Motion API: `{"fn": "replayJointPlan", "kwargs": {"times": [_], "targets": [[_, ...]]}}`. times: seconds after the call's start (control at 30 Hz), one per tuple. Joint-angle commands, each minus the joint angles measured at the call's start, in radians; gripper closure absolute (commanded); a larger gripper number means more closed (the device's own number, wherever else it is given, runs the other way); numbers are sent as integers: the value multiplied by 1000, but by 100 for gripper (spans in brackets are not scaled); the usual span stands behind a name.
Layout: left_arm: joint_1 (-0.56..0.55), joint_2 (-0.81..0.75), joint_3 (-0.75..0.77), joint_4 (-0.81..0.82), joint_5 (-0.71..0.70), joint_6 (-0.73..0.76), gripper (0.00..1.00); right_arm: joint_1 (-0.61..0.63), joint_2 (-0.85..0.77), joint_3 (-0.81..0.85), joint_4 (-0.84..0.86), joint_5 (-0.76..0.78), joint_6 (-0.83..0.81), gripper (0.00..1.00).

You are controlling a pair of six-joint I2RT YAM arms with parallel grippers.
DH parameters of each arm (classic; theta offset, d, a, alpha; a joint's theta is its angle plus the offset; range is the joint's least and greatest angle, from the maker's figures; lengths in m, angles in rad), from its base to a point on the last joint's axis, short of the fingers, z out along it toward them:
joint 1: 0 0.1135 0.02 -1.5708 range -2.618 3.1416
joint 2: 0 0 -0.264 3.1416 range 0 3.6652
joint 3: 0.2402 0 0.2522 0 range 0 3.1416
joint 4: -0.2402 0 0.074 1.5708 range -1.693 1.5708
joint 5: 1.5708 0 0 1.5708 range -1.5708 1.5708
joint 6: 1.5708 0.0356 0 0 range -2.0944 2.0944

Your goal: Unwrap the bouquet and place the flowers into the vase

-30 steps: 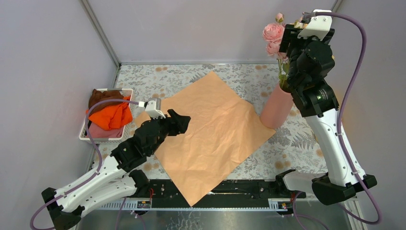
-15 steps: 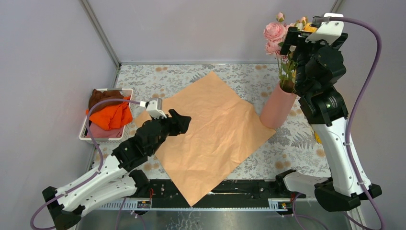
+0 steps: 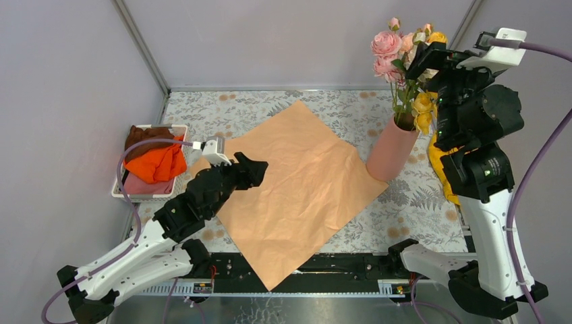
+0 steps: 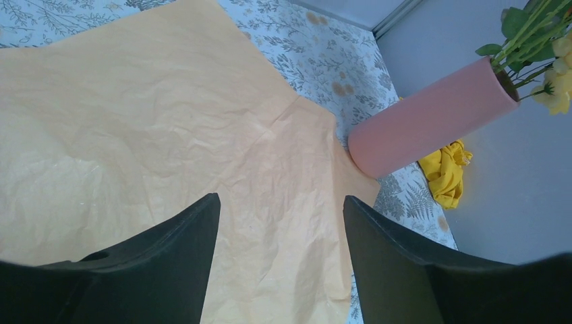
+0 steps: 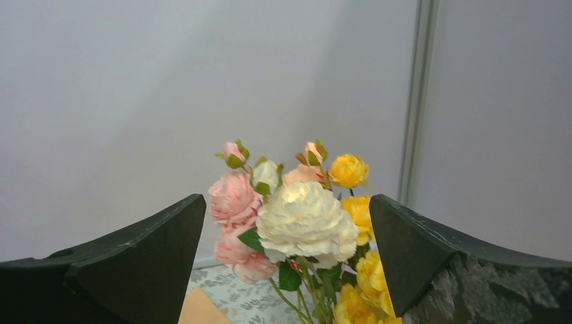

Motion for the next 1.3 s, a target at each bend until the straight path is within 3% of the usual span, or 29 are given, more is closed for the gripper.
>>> {"fn": "replayJointPlan", "kwargs": {"times": [0.0, 0.17, 0.37, 0.57, 0.77, 1.1, 1.27], "targets": [[-3, -5, 40, 2, -32, 19, 26, -5, 47, 135, -82, -163, 100, 0], [-3, -9, 54, -16, -48, 23, 26, -5, 111, 261, -162, -406, 222, 0], [-4, 4, 61, -17, -44, 20, 26, 20, 195, 291, -196, -689, 310, 0], [-3, 7, 75, -30, -60, 25, 26, 281, 273, 293, -262, -535, 208, 0], [-3, 7, 77, -37, -69, 27, 26, 468, 305, 188, -246, -392, 184, 0], [-4, -11, 66, -56, -89, 27, 25, 501, 227, -200, -209, -206, 269, 0], [-3, -8, 64, -52, -78, 21, 25, 501, 202, -287, -208, -178, 296, 0]]}}
